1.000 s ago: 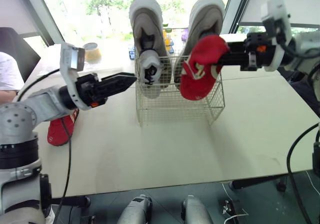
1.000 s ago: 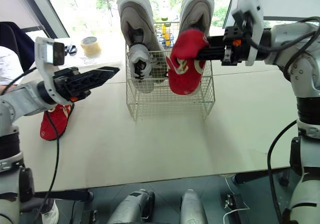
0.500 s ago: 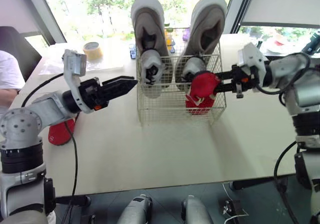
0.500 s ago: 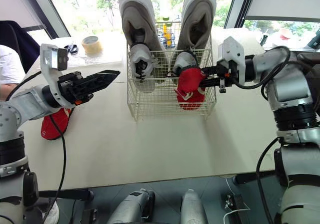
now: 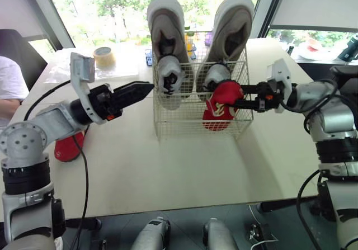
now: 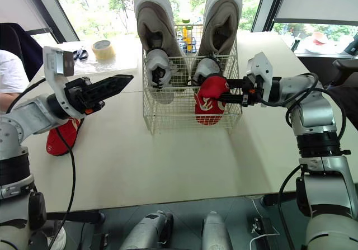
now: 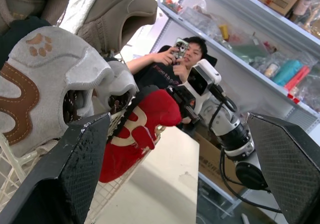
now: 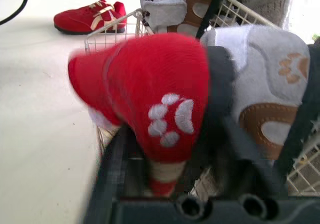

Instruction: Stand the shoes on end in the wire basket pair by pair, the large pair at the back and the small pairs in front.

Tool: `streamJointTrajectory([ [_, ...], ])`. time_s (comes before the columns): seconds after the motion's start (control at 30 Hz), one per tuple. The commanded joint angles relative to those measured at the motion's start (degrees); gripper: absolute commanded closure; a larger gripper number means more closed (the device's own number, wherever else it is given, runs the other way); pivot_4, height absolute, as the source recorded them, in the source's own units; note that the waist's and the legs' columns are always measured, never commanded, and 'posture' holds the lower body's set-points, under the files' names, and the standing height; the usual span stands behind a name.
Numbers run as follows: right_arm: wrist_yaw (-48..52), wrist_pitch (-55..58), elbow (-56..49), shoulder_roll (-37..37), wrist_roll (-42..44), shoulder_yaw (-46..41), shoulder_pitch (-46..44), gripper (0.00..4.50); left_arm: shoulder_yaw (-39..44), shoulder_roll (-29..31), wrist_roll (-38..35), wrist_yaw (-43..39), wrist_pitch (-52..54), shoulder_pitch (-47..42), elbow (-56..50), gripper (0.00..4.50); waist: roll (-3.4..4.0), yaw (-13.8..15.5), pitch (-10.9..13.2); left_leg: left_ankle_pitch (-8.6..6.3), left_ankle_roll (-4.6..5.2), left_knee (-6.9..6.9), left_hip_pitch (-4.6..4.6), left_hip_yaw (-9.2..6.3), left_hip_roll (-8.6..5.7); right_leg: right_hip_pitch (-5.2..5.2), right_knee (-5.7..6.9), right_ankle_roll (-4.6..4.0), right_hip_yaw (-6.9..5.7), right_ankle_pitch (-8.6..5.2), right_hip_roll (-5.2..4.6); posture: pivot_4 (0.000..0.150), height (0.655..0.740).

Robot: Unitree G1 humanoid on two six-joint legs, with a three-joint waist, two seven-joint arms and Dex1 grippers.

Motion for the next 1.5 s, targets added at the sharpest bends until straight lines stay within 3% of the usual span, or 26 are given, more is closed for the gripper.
streamJointTrajectory([
  [0.03,-2.4,-0.7,-5.0,-2.8,-1.1,-3.1,2.7,0.71,0.6,1.1,-0.4,-0.6,-0.4,-1.7,-0.9,0.0,0.0,0.1,0.0,0.0,0.0,0.0,0.0,0.0,0.0,0.0,0.0,0.0,0.0,0.0,0.0,0.15,0.74],
  [0.07,-3.1,-0.7,-5.9,-3.2,-1.4,-3.6,3.3,0.26,0.6,1.2,-0.2,-0.7,-0.4,-1.7,-0.9,0.0,0.0,0.1,0.0,0.0,0.0,0.0,0.0,0.0,-0.01,0.01,0.0,0.0,0.0,0.0,-0.01,0.15,0.74],
  [0.1,-3.6,-0.2,-7.0,-3.7,-1.2,-4.1,3.9,0.12,0.6,1.4,-0.1,-0.9,-0.3,-1.8,-0.8,0.0,0.0,0.0,0.0,0.0,0.0,0.0,0.0,0.0,-0.01,0.01,0.0,0.0,0.0,0.0,-0.01,0.15,0.74],
  [0.3,-7.1,4.5,-18.5,-12.2,1.3,-14.1,11.3,0.12,3.5,6.3,1.5,-0.5,-0.4,-0.3,-0.2,0.0,0.02,0.1,0.0,-0.01,0.01,-0.05,0.0,0.0,-0.01,-0.03,-0.01,-0.01,0.01,-0.01,-0.01,0.15,0.74],
  [0.47,-11.2,16.0,-25.9,-12.2,13.6,-18.9,4.4,0.12,5.7,12.1,10.1,0.2,-4.4,1.7,0.8,0.0,0.16,-0.4,0.0,-0.03,0.06,-0.11,0.07,0.09,0.08,-0.03,0.01,-0.02,0.12,0.0,0.01,0.15,0.74],
  [0.63,-13.6,21.7,-31.2,-9.7,19.7,-14.3,-5.2,0.12,6.6,16.1,17.9,5.4,-6.6,-1.1,5.5,0.0,0.13,-0.1,0.1,-0.08,0.12,-0.15,0.08,0.09,0.1,-0.03,-0.03,-0.03,0.11,-0.01,0.01,0.15,0.74],
  [0.83,-14.0,19.2,-31.1,-0.8,17.5,-4.7,-10.1,0.12,1.5,21.4,31.4,14.5,-2.5,-6.4,17.7,0.0,0.01,0.1,0.1,-0.2,0.31,-0.13,0.08,0.09,0.07,0.01,-0.07,-0.01,0.05,0.0,0.01,0.15,0.74],
  [1.17,-13.6,15.9,-31.3,1.7,13.0,-1.2,-7.7,0.12,-3.2,29.4,41.6,6.0,5.4,1.5,28.6,0.0,-0.05,-0.4,0.1,-0.05,0.06,-0.17,0.06,0.15,0.04,-0.17,0.08,-0.01,0.04,0.0,0.01,0.15,0.74],
  [1.33,-14.0,17.9,-32.8,0.2,14.0,-2.6,-6.7,0.12,-8.0,29.1,48.0,-0.3,-0.1,4.2,32.7,0.0,-0.05,0.2,0.1,-0.07,0.09,-0.14,0.06,0.11,0.06,-0.13,0.09,-0.02,-0.04,0.0,0.0,0.15,0.74],
  [1.5,-15.0,20.0,-34.5,-1.5,15.0,-4.2,-5.6,0.12,-10.7,23.9,54.3,-1.3,-7.0,0.6,43.3,0.0,-0.07,0.2,0.1,-0.21,0.31,-0.14,0.06,0.09,0.05,-0.11,0.08,-0.02,-0.08,0.0,0.0,0.15,0.74],
])
